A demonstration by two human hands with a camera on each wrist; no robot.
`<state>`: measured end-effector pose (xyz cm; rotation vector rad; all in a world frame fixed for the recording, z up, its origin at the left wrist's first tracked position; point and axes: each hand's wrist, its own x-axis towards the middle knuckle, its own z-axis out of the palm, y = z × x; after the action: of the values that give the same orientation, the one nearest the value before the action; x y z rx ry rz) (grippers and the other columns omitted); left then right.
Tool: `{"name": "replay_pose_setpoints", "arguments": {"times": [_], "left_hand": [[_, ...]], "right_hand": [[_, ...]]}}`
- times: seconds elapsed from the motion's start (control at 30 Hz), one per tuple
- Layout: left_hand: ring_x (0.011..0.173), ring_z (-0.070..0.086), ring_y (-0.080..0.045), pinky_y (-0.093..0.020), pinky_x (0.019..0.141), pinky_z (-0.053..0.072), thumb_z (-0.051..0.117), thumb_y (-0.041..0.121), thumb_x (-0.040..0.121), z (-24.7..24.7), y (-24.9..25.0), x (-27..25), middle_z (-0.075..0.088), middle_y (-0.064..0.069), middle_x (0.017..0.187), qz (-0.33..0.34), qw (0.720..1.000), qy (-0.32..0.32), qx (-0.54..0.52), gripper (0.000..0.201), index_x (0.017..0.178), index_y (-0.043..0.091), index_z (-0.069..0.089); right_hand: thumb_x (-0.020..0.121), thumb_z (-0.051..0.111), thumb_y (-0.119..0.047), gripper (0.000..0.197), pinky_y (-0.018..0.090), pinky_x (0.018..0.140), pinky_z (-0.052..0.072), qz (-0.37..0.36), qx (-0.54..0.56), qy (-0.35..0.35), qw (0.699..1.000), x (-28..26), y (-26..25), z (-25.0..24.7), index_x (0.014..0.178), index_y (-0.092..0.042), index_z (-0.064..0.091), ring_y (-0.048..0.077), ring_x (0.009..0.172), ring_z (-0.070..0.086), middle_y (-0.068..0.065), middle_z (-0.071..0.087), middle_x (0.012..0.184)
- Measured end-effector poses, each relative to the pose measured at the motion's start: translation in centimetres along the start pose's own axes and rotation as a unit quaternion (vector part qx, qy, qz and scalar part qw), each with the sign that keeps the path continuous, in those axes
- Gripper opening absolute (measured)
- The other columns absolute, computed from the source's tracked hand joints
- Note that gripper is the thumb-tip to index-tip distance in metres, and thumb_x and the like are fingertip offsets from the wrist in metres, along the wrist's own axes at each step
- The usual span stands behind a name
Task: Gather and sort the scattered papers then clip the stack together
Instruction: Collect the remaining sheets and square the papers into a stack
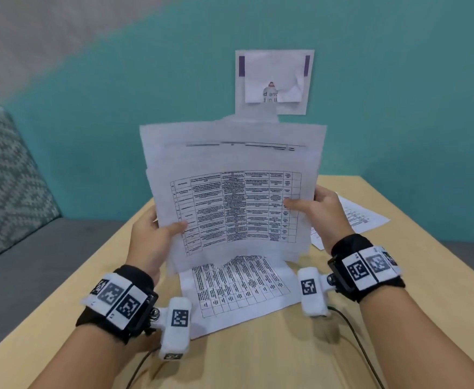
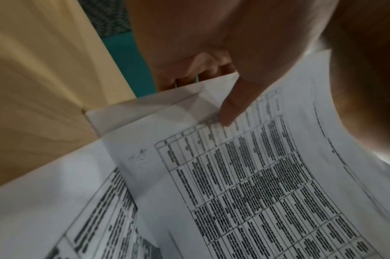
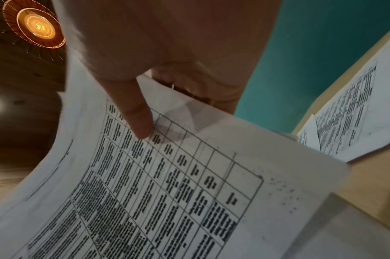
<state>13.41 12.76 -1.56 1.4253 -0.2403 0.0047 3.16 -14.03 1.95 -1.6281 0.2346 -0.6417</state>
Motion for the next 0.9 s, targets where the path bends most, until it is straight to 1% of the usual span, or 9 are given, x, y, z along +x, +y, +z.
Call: {"name": "replay_pose_setpoints", "arguments": {"times": [0.07, 0.2, 0.3, 0.37, 0.5, 0.57, 0.63, 0.8, 0.9], "left_hand": [[0.102, 0.075, -0.016, -0.028, 0.080, 0.058, 0.067, -0.007, 0.093, 0.2, -0.2, -0.2, 0.078, 0.001, 0.114, 0.002, 1.000, -0.004, 0.004, 0.035, 0.119, 0.016, 0.071], [0.104, 0.075, -0.018, -0.035, 0.087, 0.059, 0.066, -0.007, 0.094, 0.5, -0.2, -0.4, 0.078, 0.001, 0.114, 0.013, 1.000, -0.004, 0.001, 0.033, 0.115, 0.018, 0.071], [0.101, 0.076, -0.016, -0.033, 0.086, 0.059, 0.064, -0.009, 0.095, 0.5, -0.1, -0.3, 0.079, 0.002, 0.114, 0.031, 0.999, 0.002, -0.015, 0.035, 0.114, 0.019, 0.071], [0.100, 0.077, -0.013, -0.031, 0.085, 0.059, 0.064, -0.009, 0.095, 0.5, -0.1, -0.2, 0.079, 0.003, 0.113, 0.042, 0.999, 0.002, -0.022, 0.036, 0.117, 0.019, 0.070], [0.099, 0.078, -0.014, -0.030, 0.081, 0.061, 0.064, -0.009, 0.094, 0.6, -0.5, -0.3, 0.081, 0.002, 0.111, 0.021, 0.999, -0.030, -0.007, 0.039, 0.122, 0.018, 0.067], [0.099, 0.077, -0.014, -0.033, 0.084, 0.061, 0.062, -0.010, 0.095, 0.8, -0.8, -0.4, 0.080, 0.002, 0.112, 0.013, 0.999, -0.040, 0.014, 0.039, 0.118, 0.022, 0.067], [0.100, 0.076, -0.013, -0.033, 0.082, 0.060, 0.060, -0.009, 0.097, 0.9, -0.7, -0.6, 0.078, 0.004, 0.112, 0.019, 0.999, -0.035, 0.021, 0.038, 0.115, 0.023, 0.067], [0.099, 0.078, -0.017, -0.033, 0.082, 0.061, 0.061, -0.008, 0.097, 0.9, 0.3, -0.7, 0.079, -0.001, 0.114, 0.050, 0.998, -0.016, -0.021, 0.038, 0.127, 0.014, 0.064], [0.095, 0.078, -0.013, -0.025, 0.072, 0.062, 0.064, -0.009, 0.094, 0.9, 0.5, -0.9, 0.079, 0.000, 0.113, 0.050, 0.998, -0.027, -0.035, 0.040, 0.128, 0.013, 0.062]], "right_hand": [[0.086, 0.071, 0.001, 0.029, 0.030, 0.083, 0.053, 0.009, -0.002, -0.008, 1.000, 0.0, 0.2, 0.0, 0.101, -0.024, 0.073, 0.015, 0.097, 0.072, -0.007, 0.077, 0.102], [0.086, 0.072, 0.000, 0.028, 0.035, 0.089, 0.052, 0.014, 0.006, -0.008, 1.000, 0.1, 0.2, 0.2, 0.105, -0.021, 0.072, 0.017, 0.100, 0.071, -0.006, 0.077, 0.105], [0.085, 0.071, 0.002, 0.028, 0.038, 0.092, 0.052, 0.000, 0.022, 0.010, 1.000, 0.3, -0.2, 0.3, 0.106, -0.017, 0.073, 0.019, 0.101, 0.072, -0.003, 0.078, 0.105], [0.084, 0.070, 0.005, 0.029, 0.038, 0.089, 0.054, -0.006, 0.031, 0.018, 0.999, 0.3, -0.5, 0.2, 0.104, -0.015, 0.073, 0.020, 0.098, 0.073, -0.002, 0.078, 0.103], [0.081, 0.068, 0.010, 0.034, 0.038, 0.085, 0.055, 0.014, 0.032, 0.024, 0.999, 0.3, 0.1, -0.2, 0.108, -0.009, 0.070, 0.021, 0.095, 0.073, 0.002, 0.077, 0.105], [0.081, 0.070, 0.008, 0.032, 0.040, 0.090, 0.054, 0.030, 0.024, 0.021, 0.999, 0.2, 0.7, -0.4, 0.106, -0.013, 0.070, 0.021, 0.098, 0.072, 0.001, 0.077, 0.105], [0.085, 0.070, 0.005, 0.028, 0.040, 0.093, 0.053, 0.032, 0.020, 0.020, 0.999, 0.1, 1.0, -0.4, 0.102, -0.018, 0.071, 0.018, 0.098, 0.072, -0.001, 0.077, 0.104], [0.086, 0.067, 0.006, 0.030, 0.034, 0.083, 0.055, 0.004, 0.032, 0.033, 0.999, 0.3, -0.4, -0.7, 0.108, -0.014, 0.070, 0.018, 0.095, 0.072, -0.001, 0.077, 0.105], [0.081, 0.065, 0.011, 0.037, 0.032, 0.074, 0.053, 0.007, 0.034, 0.031, 0.999, 0.4, -0.6, -1.1, 0.109, -0.012, 0.067, 0.021, 0.092, 0.071, 0.005, 0.076, 0.107]]}}
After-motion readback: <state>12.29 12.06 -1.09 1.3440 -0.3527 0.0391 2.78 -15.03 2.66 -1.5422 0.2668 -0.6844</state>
